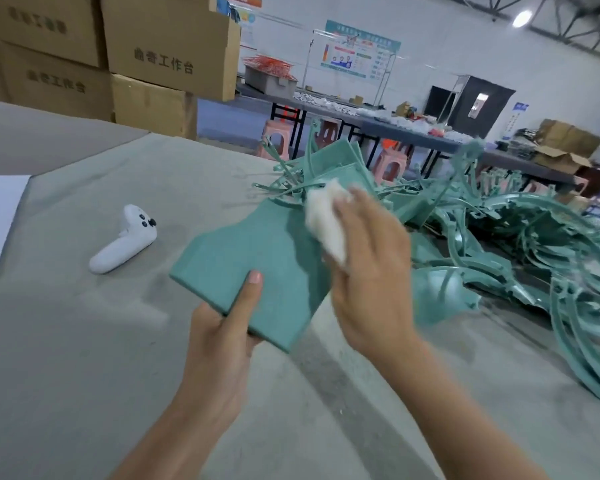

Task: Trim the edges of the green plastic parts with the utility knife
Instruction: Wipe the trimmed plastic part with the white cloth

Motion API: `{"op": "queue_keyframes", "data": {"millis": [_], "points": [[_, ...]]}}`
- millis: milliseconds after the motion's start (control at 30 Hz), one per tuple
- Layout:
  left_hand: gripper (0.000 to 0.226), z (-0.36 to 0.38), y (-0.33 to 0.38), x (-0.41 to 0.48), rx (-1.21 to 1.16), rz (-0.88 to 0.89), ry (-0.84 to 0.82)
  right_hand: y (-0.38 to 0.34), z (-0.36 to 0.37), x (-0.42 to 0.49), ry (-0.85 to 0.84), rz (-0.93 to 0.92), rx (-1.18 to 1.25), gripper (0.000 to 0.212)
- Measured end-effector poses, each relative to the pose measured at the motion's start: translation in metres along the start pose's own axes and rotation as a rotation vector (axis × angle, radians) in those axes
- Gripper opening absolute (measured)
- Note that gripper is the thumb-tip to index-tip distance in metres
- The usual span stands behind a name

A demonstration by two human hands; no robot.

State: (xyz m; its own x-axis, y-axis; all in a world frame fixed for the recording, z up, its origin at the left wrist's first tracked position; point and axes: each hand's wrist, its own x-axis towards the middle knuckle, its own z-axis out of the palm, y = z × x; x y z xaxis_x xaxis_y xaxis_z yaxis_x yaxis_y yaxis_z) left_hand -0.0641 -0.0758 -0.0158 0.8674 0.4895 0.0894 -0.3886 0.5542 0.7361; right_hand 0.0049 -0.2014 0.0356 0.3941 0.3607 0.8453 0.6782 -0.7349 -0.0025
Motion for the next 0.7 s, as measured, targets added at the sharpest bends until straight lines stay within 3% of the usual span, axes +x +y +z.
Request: {"op": "queue_keyframes", "data": {"millis": [100,200,267,367,433,567,633,700], "points": [[0.02,0.0,0.0,0.001,-0.009,-0.009,0.034,0.017,0.017,-0.019,-0.175,-0.159,-0.21,0.044],[0.015,-0.003,-0.003,0.002,0.025,-0.038,0.087,0.049,0.014,-0.015,-0.186,-0.281,-0.333,0.025],[0.011,-0.005,-0.002,0.005,0.042,-0.051,0.107,0.076,0.004,-0.003,-0.183,-0.32,-0.428,0.035],[0.01,-0.005,-0.005,0.006,0.073,-0.081,0.122,0.113,-0.018,0.012,-0.175,-0.403,-0.414,0.039],[0.009,-0.003,-0.008,0.004,0.093,-0.107,0.113,0.119,-0.03,0.017,-0.111,-0.432,-0.28,0.04],[0.007,-0.007,-0.01,0.009,0.136,-0.099,0.194,0.095,-0.038,0.021,0.214,-0.295,0.194,0.026],[0.006,-0.01,-0.01,0.01,0.142,-0.104,0.204,0.088,-0.042,0.027,0.409,-0.112,0.235,0.033],[0.007,-0.009,-0.011,0.008,0.155,-0.108,0.178,0.09,-0.046,0.039,0.489,0.137,0.213,0.037]]}}
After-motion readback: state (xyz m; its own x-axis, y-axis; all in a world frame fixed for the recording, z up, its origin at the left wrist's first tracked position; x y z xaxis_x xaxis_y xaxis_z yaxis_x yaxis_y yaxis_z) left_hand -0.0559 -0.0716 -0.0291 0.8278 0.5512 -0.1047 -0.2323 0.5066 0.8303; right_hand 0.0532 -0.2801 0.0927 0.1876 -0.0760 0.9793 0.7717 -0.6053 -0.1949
